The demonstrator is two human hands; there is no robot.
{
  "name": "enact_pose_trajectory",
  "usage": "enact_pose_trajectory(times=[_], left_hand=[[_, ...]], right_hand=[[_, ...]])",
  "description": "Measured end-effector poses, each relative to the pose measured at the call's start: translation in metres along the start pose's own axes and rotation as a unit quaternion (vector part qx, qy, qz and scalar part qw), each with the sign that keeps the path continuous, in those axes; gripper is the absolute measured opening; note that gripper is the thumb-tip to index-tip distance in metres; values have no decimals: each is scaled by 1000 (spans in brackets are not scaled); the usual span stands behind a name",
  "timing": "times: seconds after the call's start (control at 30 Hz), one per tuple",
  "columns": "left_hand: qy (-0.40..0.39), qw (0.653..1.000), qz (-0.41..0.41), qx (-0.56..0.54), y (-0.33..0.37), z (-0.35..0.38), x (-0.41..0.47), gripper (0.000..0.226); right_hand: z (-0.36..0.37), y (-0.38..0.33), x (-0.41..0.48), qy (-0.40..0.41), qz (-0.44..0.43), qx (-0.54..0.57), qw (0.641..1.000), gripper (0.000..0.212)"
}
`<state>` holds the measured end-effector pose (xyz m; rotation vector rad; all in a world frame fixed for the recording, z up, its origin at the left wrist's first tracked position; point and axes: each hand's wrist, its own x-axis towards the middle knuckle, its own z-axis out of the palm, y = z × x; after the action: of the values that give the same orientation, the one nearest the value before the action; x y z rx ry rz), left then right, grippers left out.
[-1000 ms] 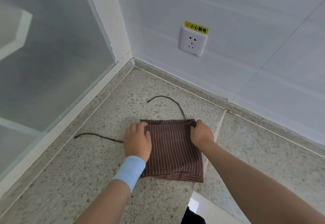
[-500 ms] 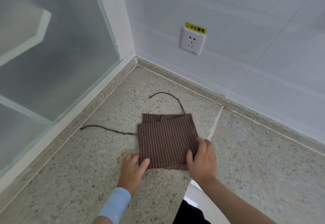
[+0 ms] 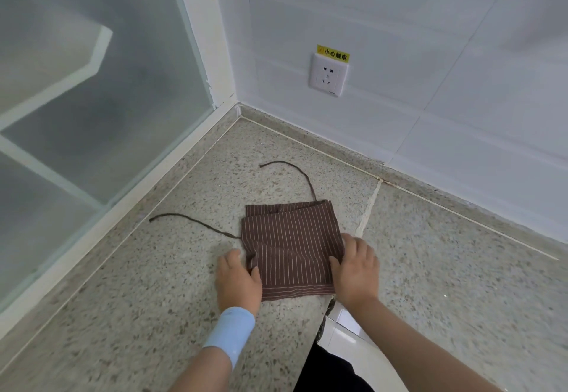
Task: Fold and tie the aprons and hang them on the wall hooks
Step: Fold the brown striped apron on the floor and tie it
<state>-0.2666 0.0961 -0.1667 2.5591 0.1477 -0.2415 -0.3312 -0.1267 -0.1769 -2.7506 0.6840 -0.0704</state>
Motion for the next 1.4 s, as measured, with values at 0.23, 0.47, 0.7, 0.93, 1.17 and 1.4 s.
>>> enact_pose_trajectory(times=[0.23,0.47,0.7,0.93,1.17,1.4], left_hand=[[-95,919,318,212,16,25,-15,50],[-254,886,225,316,-28,29,13,79],[-133,896,321,278,-4,36,23,56],[-170,883,292,327,-41,41,28,74],[-99,872,398,266,-23,31,8,45],[-183,882,343,267,-21,30,-24,71]], right_hand=[[27,-7,-13,-138,-191,-86,968,62],[31,13,-5,-190,-133,-152,961,85],[32,-10,18,-162,-235,-97,953,79],[48,7,12,-184,-224,-123,949,68],[27,1,-2,-117,-387,-91,910,25],[12,22,-16,-220,-395,-120,884,37]])
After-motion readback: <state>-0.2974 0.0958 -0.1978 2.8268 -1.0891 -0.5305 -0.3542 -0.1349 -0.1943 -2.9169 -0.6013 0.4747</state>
